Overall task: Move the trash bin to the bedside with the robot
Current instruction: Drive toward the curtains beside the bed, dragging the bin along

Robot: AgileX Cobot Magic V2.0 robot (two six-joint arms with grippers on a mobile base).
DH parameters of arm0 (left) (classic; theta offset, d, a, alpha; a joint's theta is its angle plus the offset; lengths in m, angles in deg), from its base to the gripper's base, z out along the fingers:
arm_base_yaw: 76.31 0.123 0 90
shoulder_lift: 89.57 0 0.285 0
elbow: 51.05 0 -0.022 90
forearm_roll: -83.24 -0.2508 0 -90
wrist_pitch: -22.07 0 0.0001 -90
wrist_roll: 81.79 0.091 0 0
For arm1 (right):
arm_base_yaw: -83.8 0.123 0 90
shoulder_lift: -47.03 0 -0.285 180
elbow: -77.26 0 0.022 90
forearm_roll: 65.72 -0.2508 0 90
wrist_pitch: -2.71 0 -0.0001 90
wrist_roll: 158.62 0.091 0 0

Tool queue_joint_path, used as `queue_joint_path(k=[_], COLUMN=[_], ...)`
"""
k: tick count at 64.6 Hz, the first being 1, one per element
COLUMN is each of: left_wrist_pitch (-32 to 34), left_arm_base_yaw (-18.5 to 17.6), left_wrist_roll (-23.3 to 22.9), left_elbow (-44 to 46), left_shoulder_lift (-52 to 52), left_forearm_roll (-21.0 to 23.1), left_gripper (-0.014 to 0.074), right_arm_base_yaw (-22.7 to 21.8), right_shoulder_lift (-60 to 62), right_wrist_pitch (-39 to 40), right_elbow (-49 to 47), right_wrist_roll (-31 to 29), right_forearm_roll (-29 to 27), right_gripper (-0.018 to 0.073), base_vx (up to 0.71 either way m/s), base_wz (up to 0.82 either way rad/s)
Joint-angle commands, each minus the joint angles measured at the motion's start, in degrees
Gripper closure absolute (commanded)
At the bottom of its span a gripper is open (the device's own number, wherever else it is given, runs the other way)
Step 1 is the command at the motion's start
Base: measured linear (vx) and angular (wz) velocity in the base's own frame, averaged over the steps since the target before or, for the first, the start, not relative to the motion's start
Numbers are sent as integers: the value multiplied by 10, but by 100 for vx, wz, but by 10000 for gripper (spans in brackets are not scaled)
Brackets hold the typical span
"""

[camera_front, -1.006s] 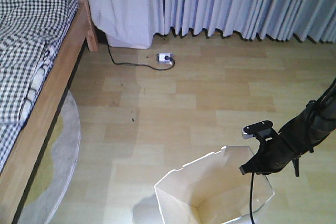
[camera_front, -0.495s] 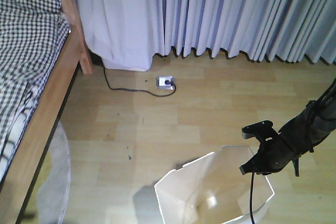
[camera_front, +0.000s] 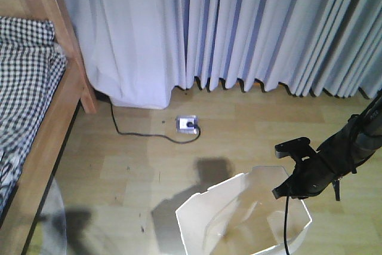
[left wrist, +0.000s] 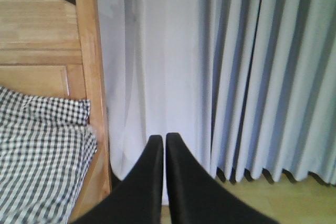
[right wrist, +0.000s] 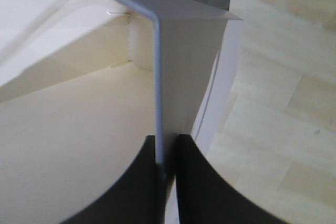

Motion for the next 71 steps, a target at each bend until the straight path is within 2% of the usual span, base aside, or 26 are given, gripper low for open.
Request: queue_joint_path(k=[1,39,71], left_wrist_pitch=[44,44,44], left_arm_base_yaw=[-3,-3,-3], left_wrist_roll=[-1,-1,-1], left_elbow=[-12,-12,-12], left_shoulder_lift=[4,4,4], left_forearm_roll=[6,6,6], left_gripper=[603,603,603], right_arm_base_yaw=[-2,-2,-2], right_shoulder_lift=[40,40,40], right_wrist_pitch=[-24,-24,-24], right_elbow=[-5,-5,-5], right_wrist_roll=[1,1,0], right_forearm_roll=[-3,-3,-3], right_gripper=[562,562,562], base_vx=[42,36,18], base_wz=[0,-1,1])
